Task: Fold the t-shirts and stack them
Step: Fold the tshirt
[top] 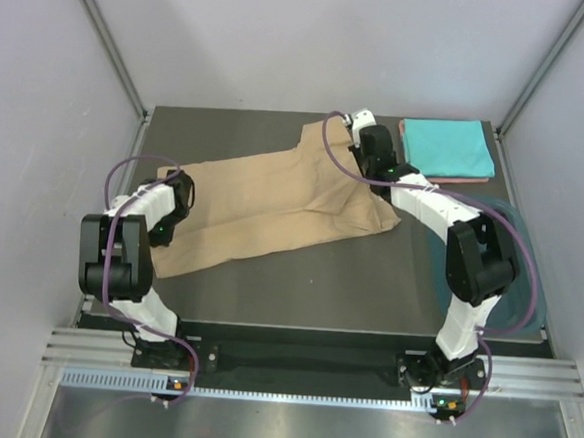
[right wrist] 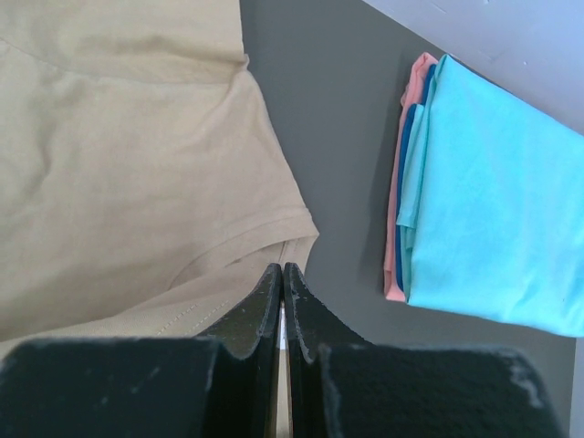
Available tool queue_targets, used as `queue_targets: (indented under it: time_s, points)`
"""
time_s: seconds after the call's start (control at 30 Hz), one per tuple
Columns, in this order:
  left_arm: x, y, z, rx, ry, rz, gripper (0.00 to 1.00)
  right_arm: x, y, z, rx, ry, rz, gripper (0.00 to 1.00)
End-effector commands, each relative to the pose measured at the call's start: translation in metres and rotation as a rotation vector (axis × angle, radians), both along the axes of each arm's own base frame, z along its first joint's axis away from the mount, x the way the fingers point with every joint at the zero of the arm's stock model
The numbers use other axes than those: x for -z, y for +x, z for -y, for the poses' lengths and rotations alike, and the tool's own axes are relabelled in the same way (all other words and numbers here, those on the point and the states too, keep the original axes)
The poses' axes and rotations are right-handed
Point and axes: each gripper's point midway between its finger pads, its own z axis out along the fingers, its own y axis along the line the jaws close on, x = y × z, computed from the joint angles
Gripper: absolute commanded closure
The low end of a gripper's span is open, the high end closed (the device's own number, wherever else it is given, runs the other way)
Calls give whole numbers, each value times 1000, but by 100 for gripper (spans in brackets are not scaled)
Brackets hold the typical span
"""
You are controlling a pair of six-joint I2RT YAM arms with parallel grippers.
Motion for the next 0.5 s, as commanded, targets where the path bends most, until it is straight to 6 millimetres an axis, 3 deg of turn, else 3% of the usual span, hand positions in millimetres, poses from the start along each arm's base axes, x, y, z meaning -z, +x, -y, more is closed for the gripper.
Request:
queue_targets:
  time_s: [0.0,0.2,0.33,0.37,0.4,0.47]
  points:
    - [-8,12,-7,-20,44,30,100,-21,14,-4,7,44,47,100]
    - [0,14,-7,-22,44,-17,100,-23,18,-12,-26,64,36,100]
    - [-6,16,-11,-6,64,-17,98,-18,19,-15,-29,71,23,100]
    - [-10,17,-13,-1,79,-16,92,-16,19,-16,-29,71,20,100]
    - [-13,18,-14,0,89,-5,78,-17,19,-15,-28,72,18,100]
    - [-24,22,-17,25,104,11,62,-17,19,-17,-33,81,14,100]
